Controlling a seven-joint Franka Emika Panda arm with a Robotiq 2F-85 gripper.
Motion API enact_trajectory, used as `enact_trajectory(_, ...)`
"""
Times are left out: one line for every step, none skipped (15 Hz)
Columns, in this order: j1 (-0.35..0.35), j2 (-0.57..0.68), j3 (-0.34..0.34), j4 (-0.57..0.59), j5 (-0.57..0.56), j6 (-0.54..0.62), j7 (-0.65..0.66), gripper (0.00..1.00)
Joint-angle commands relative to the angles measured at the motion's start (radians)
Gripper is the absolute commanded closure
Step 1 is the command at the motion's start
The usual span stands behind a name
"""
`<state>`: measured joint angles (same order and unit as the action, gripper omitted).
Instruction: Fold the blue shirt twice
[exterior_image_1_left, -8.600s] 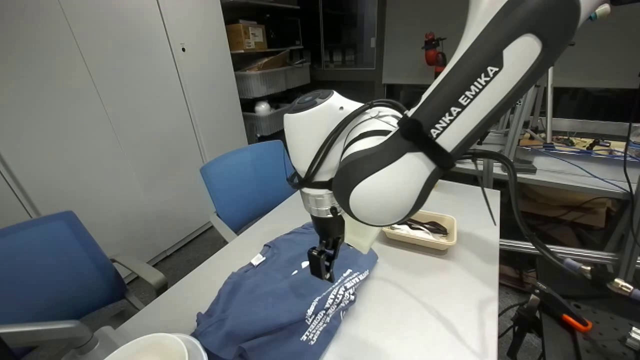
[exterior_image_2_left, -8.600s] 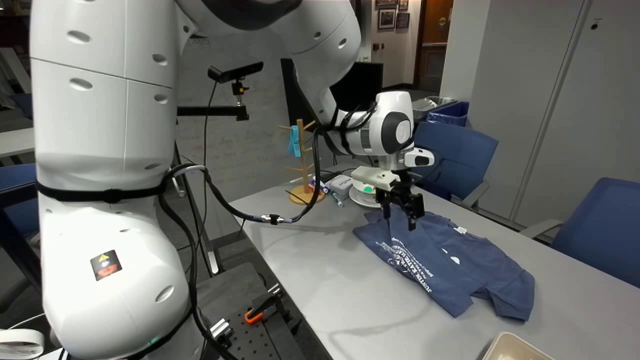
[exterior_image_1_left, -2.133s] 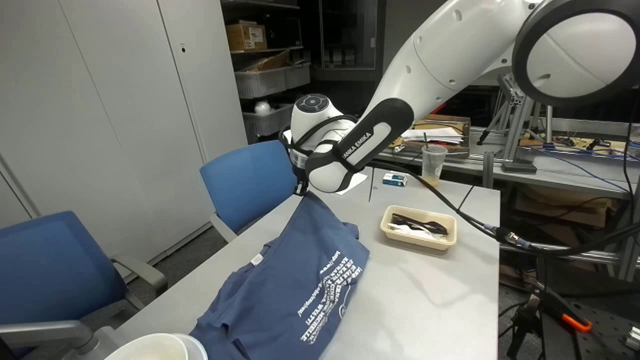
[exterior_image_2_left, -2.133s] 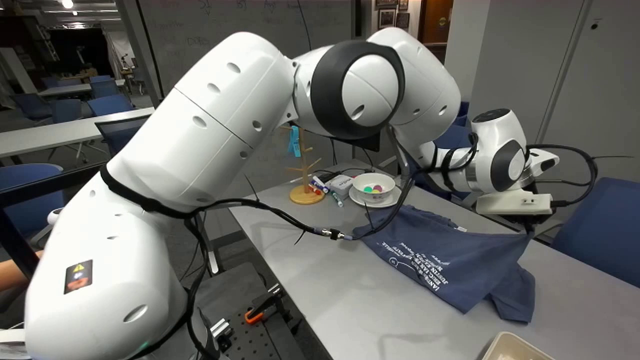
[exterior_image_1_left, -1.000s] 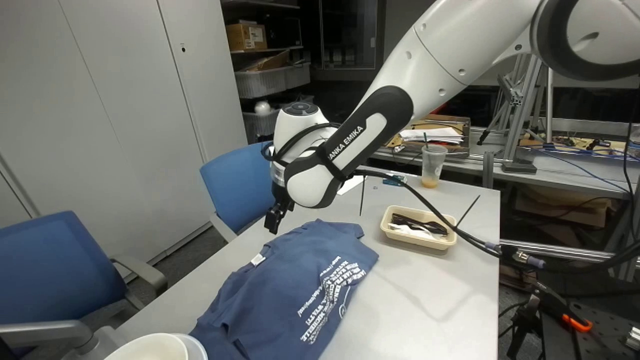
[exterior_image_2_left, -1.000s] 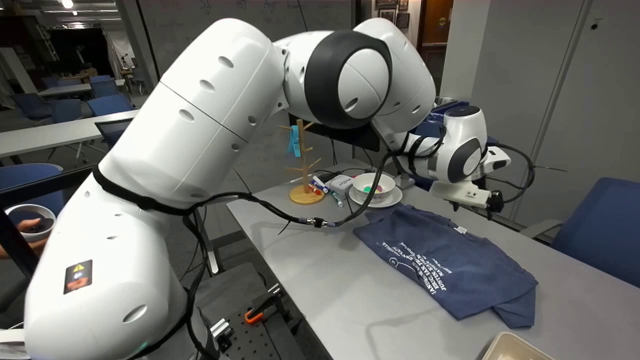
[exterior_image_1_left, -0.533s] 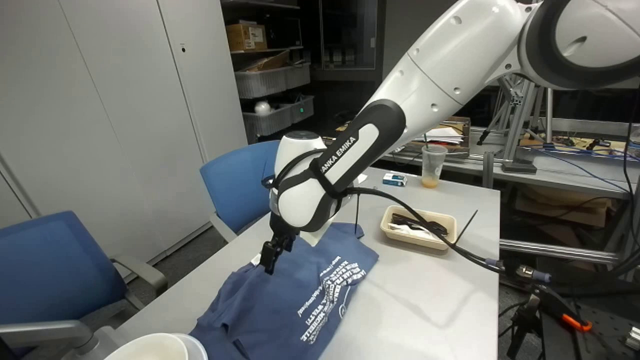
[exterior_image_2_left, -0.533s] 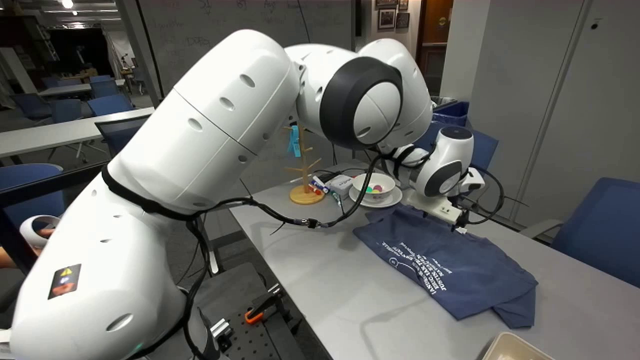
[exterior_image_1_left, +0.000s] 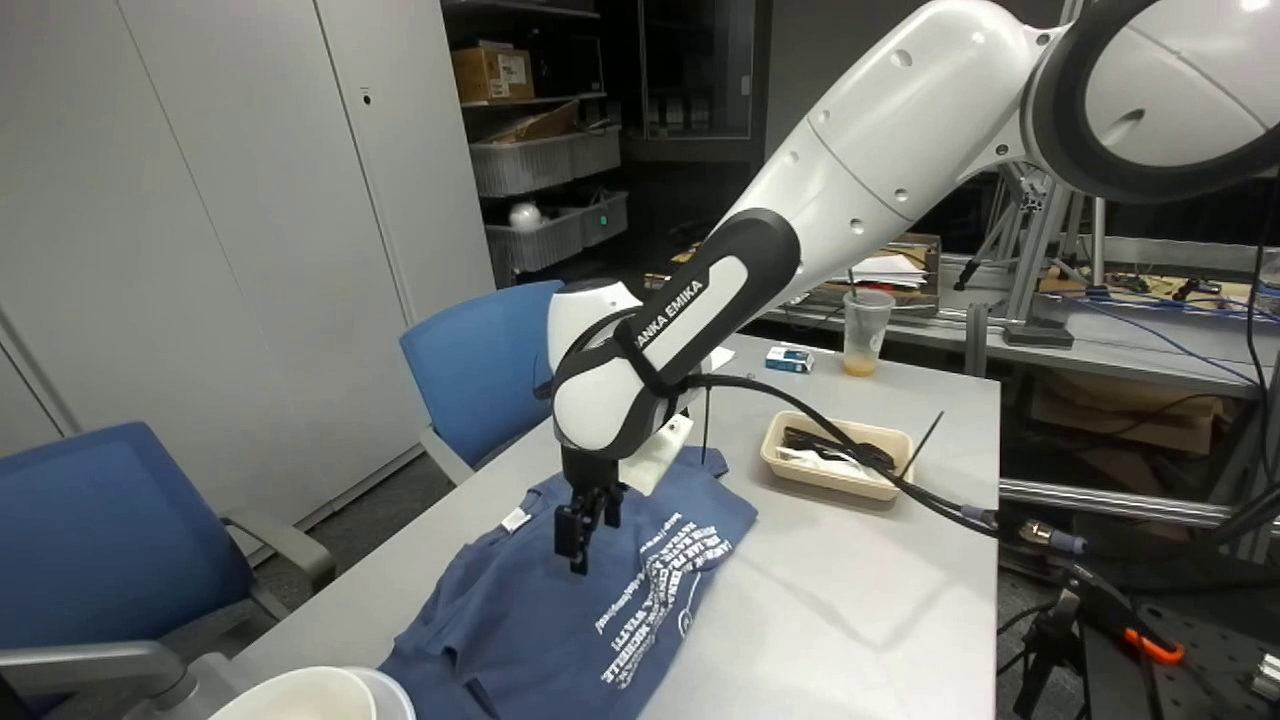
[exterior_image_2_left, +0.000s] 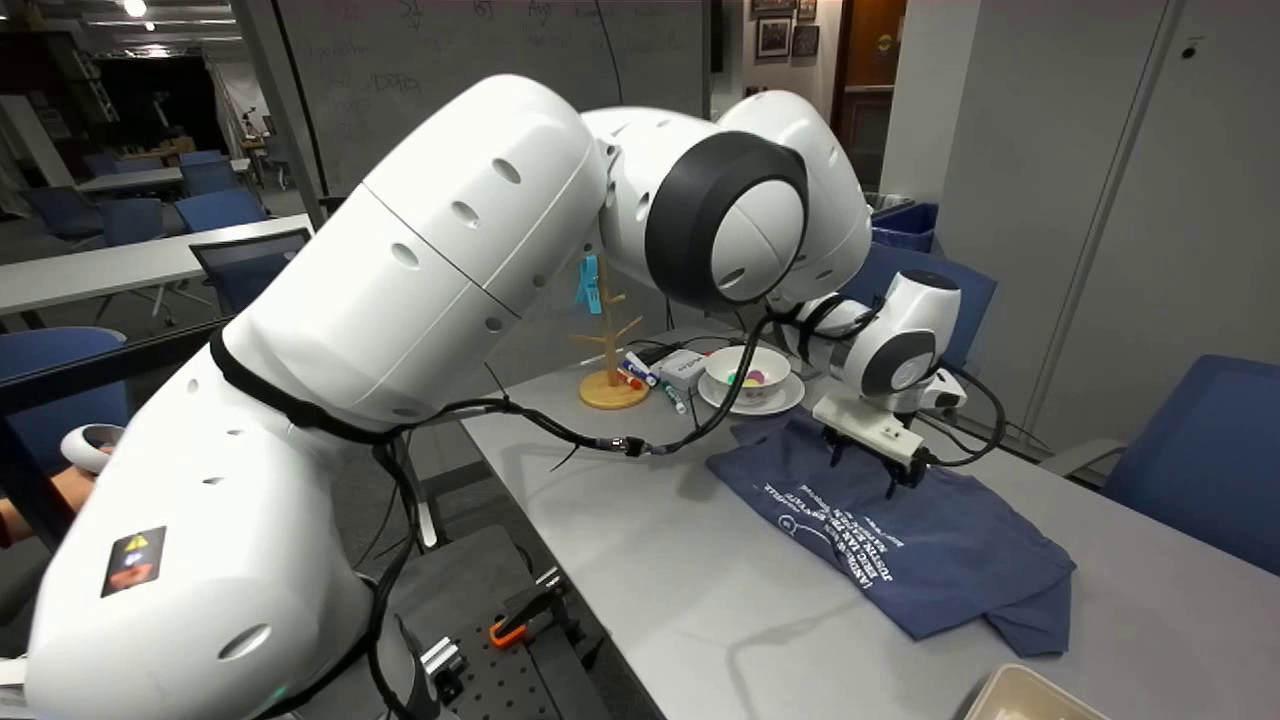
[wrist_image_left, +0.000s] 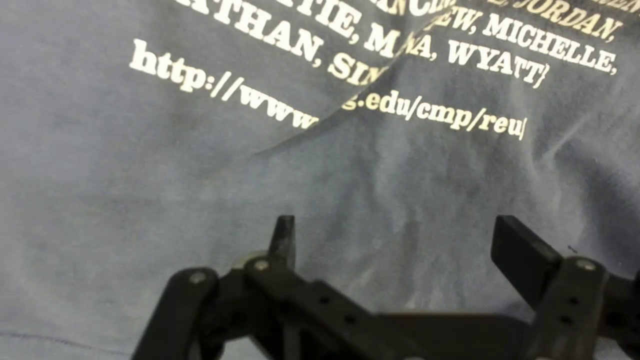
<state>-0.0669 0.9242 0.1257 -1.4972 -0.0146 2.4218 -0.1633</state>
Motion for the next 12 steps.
enact_trajectory(0.063, 0.043, -0.071, 0.090, -0.041, -0.077, 0.024, 0.00)
enact_trajectory(0.071, 0.052, -0.079, 0.101, -0.051, -0.086, 0.024, 0.00)
enact_trajectory(0.083, 0.064, -0.090, 0.111, -0.061, -0.093, 0.029, 0.00)
enact_trajectory(0.090, 0.077, -0.096, 0.121, -0.067, -0.097, 0.031, 0.00)
enact_trajectory(0.098, 0.089, -0.101, 0.130, -0.071, -0.095, 0.033, 0.00)
enact_trajectory(0.104, 0.101, -0.104, 0.138, -0.076, -0.092, 0.033, 0.00)
enact_trajectory(0.107, 0.113, -0.104, 0.143, -0.080, -0.083, 0.028, 0.00)
enact_trajectory(0.110, 0.125, -0.105, 0.148, -0.083, -0.079, 0.027, 0.00)
enact_trajectory(0.113, 0.135, -0.106, 0.151, -0.085, -0.077, 0.030, 0.00)
enact_trajectory(0.115, 0.143, -0.106, 0.153, -0.088, -0.076, 0.030, 0.00)
enact_trajectory(0.116, 0.149, -0.107, 0.150, -0.088, -0.074, 0.031, 0.00)
enact_trajectory(0.115, 0.153, -0.107, 0.145, -0.086, -0.072, 0.031, 0.00)
